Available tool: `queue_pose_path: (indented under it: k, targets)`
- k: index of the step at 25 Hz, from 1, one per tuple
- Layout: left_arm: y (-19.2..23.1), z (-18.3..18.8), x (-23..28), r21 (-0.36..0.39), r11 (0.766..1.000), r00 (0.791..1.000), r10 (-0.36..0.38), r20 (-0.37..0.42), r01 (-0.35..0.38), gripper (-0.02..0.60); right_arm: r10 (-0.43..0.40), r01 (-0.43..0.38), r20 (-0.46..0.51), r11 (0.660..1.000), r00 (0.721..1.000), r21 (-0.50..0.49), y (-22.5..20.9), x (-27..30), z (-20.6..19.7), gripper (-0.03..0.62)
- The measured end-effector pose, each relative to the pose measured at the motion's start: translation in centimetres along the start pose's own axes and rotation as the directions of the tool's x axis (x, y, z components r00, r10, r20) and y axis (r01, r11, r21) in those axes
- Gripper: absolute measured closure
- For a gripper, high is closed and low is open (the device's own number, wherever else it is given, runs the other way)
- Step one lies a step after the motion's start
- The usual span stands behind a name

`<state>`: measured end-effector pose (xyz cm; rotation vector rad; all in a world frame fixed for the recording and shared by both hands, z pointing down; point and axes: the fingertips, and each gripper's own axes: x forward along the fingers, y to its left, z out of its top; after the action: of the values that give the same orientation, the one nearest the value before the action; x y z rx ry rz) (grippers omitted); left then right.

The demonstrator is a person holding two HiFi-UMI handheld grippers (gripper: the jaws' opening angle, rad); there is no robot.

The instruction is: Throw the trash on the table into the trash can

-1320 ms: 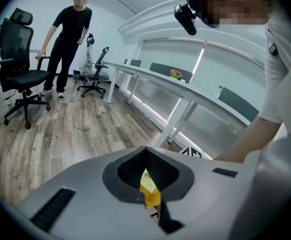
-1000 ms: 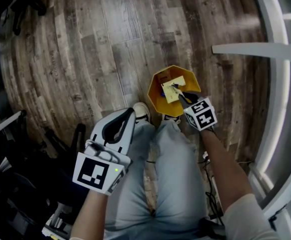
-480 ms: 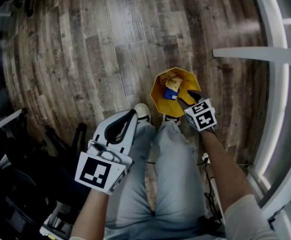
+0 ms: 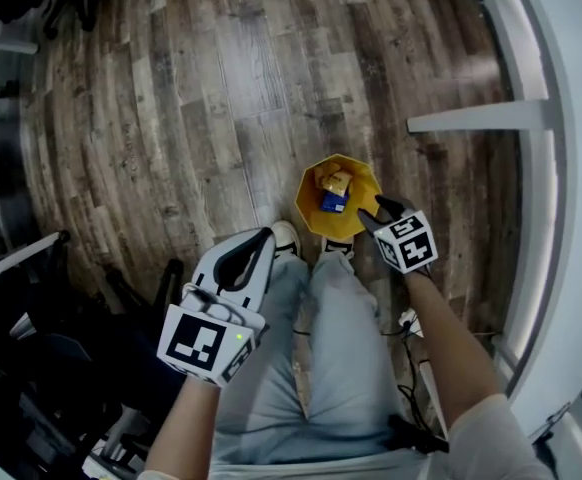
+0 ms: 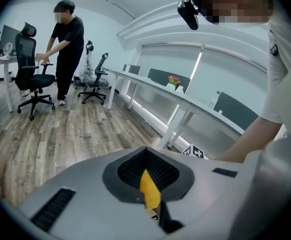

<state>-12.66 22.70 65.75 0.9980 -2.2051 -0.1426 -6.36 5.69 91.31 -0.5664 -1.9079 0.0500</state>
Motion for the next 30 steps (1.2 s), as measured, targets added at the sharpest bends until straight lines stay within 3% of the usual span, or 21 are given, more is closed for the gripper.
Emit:
queue_pose_path:
  k: [1, 6, 12, 15, 18, 21, 25, 30]
  targets:
    - [-0.6, 1.1, -0.5, 0.004, 1.000, 1.000, -0.003, 0.006, 0.003, 0.581, 0.003, -0.003, 0.010, 1.000, 1.000, 0.004, 0.1, -1.4, 0.6, 0.389]
    - [-3.7, 5.5, -3.6, 0.020, 1.000, 1.000, -0.006, 0.013, 0.006, 0.581, 0.007, -0.006, 0.086, 1.000, 0.996, -0.009, 1.5, -9.4, 4.5, 0.533]
    - [-7.9, 8.9, -7.0, 0.044, 0.999, 1.000, -0.023, -0.018, 0.024, 0.581, 0.048, -0.046, 0.167, 0.999, 0.985, -0.018, 5.2, -19.4, 9.8, 0.551]
    - [-9.6, 11.5, -8.8, 0.047, 0.998, 1.000, -0.030, 0.005, 0.030, 0.581, 0.077, -0.078, 0.219, 0.997, 0.973, -0.008, 7.4, -24.6, 12.9, 0.554]
    - [-10.4, 14.7, -10.6, 0.050, 0.998, 0.999, -0.033, 0.034, 0.031, 0.581, 0.093, -0.089, 0.287, 0.996, 0.954, -0.027, 9.6, -29.5, 16.8, 0.556]
    - [-11.4, 16.3, -12.3, 0.059, 0.998, 0.999, -0.031, 0.015, 0.030, 0.581, 0.093, -0.089, 0.346, 0.996, 0.934, -0.026, 11.5, -34.0, 19.1, 0.557]
    - [-12.4, 18.9, -14.0, 0.098, 0.994, 0.998, -0.049, 0.042, 0.045, 0.581, 0.094, -0.098, 0.450, 0.995, 0.888, -0.014, 13.2, -39.1, 22.6, 0.556]
    - [-13.5, 21.3, -15.3, 0.123, 0.991, 0.995, -0.062, 0.079, 0.052, 0.581, 0.101, -0.083, 0.524, 0.995, 0.846, -0.058, 15.7, -43.9, 24.7, 0.556]
